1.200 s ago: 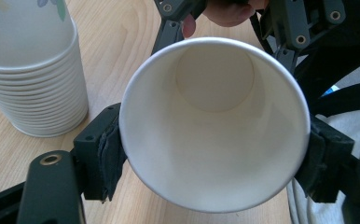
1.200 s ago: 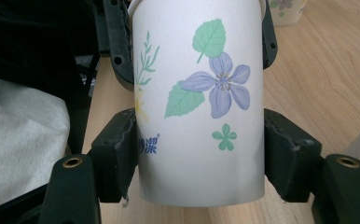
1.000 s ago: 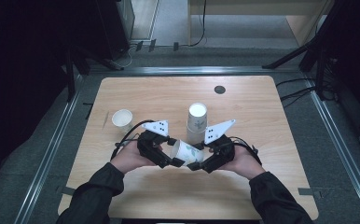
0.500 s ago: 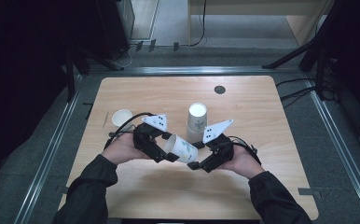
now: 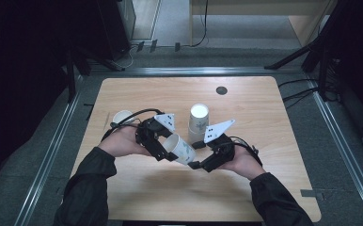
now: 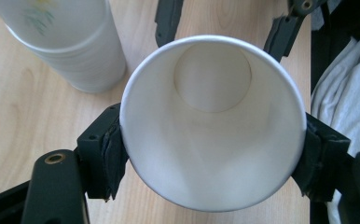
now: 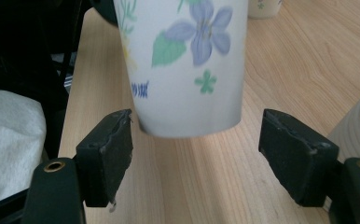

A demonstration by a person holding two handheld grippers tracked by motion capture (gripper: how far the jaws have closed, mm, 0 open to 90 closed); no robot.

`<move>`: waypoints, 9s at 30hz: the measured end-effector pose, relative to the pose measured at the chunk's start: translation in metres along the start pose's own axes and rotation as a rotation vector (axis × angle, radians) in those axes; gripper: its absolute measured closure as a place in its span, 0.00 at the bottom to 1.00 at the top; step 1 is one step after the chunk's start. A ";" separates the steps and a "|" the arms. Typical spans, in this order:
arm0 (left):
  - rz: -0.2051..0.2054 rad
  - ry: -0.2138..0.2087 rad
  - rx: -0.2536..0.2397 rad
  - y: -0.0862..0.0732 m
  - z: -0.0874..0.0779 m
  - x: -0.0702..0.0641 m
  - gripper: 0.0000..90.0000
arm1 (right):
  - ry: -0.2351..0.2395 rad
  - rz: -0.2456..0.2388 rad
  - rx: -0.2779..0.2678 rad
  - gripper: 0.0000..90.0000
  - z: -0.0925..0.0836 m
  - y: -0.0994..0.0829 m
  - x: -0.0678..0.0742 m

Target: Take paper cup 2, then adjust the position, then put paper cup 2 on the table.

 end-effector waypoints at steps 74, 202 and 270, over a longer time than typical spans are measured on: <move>-0.197 -0.067 -0.379 -0.014 0.026 -0.010 0.11 | 0.038 -0.026 -0.053 0.38 0.001 0.002 0.008; -0.326 0.250 -0.122 -0.168 -0.036 0.055 0.28 | -0.165 0.031 -0.021 0.22 -0.025 -0.020 -0.015; -0.407 0.205 -0.269 -0.138 -0.054 0.051 0.14 | -0.170 0.025 0.005 0.22 -0.026 -0.026 -0.015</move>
Point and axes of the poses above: each handheld gripper's, and its own axes: z roughly forward along the jaws, y roughly out of its top, x roughly to its left, the point moved 3 cm from there along z, roughly forward along the jaws, and after that the axes turned 2 degrees about y, right-handed, at the moved point
